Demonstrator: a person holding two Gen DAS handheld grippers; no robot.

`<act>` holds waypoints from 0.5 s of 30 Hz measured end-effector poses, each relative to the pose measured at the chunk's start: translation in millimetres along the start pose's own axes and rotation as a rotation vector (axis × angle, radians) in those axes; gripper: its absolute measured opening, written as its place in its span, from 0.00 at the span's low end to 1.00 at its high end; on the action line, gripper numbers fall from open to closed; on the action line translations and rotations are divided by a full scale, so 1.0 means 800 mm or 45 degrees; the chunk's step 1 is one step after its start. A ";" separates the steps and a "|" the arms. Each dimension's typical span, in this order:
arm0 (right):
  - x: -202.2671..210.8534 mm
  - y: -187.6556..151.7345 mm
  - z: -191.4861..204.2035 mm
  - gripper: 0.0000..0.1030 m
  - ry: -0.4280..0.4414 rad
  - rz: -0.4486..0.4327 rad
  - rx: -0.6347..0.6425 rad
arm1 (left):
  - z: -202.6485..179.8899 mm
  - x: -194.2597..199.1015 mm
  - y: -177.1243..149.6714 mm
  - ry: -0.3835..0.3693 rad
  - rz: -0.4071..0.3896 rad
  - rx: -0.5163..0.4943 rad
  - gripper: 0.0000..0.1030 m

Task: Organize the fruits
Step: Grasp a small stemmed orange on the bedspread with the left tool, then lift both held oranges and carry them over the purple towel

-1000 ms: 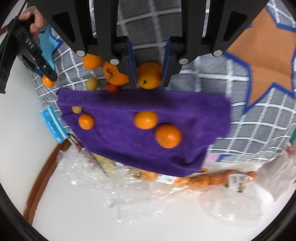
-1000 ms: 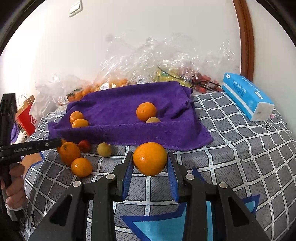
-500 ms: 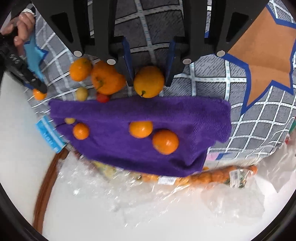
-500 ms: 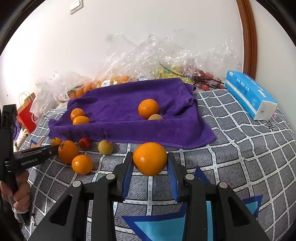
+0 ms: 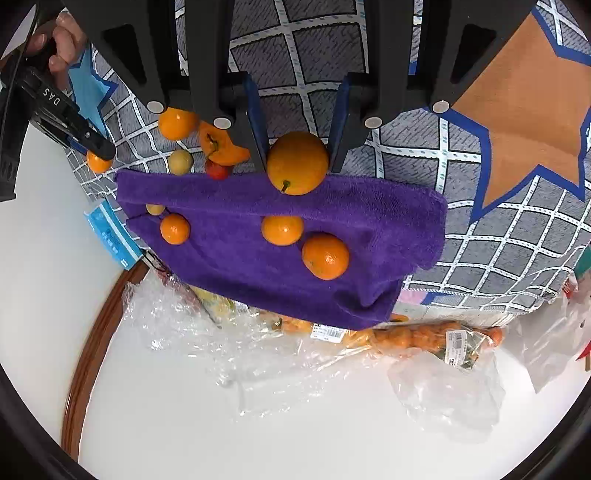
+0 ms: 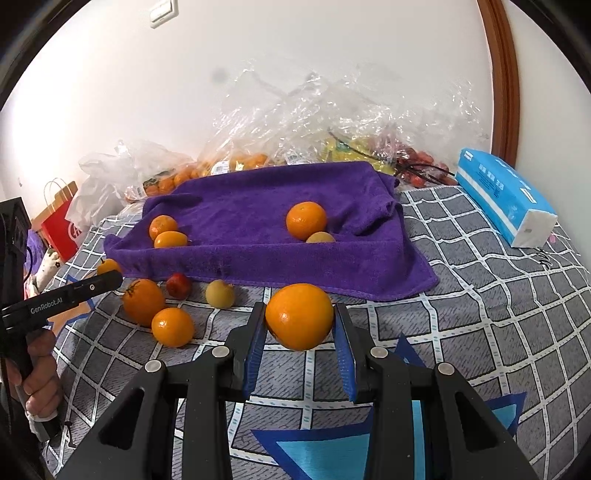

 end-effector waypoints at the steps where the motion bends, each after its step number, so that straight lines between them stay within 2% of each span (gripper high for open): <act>1: 0.001 0.001 0.001 0.34 -0.001 -0.007 0.006 | -0.001 0.000 0.001 0.000 -0.003 -0.002 0.30; 15: 0.014 0.008 0.013 0.34 0.020 -0.079 0.042 | 0.006 0.007 0.007 0.029 -0.059 0.030 0.30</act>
Point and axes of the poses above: each gripper's, at about its wrist camera, not at the fingertips, and x roughly against the way its jaws point, z to its left, y to its top, the point moved 9 cm from there along -x, roughly the way its jaws point, and after that the axes turned 10 degrees about -z, right-handed, at the moved point
